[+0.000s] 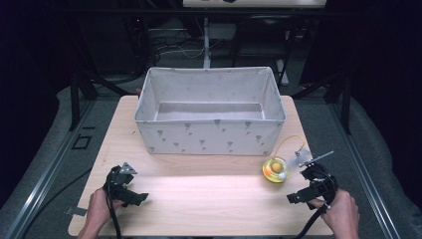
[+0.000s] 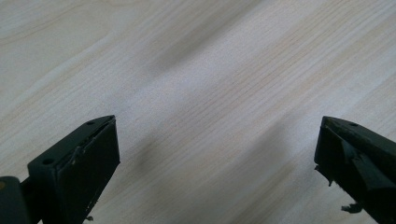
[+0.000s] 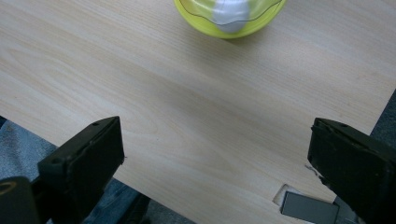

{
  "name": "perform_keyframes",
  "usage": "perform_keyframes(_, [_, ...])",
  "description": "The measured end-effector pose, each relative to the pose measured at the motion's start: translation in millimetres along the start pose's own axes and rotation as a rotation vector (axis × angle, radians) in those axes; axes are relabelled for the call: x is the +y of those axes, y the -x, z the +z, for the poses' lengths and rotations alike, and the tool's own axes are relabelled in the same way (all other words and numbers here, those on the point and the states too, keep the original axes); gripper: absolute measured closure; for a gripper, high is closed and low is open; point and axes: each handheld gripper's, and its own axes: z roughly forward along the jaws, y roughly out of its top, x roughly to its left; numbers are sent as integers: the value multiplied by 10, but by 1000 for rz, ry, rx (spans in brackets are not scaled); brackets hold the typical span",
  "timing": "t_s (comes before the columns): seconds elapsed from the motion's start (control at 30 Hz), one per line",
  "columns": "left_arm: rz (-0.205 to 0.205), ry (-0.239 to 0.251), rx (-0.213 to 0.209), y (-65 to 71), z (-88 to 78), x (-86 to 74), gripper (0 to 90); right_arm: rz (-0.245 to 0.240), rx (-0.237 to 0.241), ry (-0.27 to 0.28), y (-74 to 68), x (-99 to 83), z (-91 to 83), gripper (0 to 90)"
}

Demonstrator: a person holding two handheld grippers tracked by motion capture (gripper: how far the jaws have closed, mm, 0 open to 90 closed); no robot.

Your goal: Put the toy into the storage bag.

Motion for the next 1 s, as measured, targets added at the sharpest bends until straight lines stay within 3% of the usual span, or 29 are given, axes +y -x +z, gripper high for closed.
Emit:
perform_keyframes(0.13, [3,0,-1,3,4,1,2,-12,-4,-14,-4,17,-41,38])
perform_keyframes(0.53, [0,4,-1,0,-5,-6,2,-11,-11,22,-30,117,-314,27])
perform_keyframes(1.0, [1,6,-4,1,-10,-8,2,-40,-30,52,-55,402,-555,9])
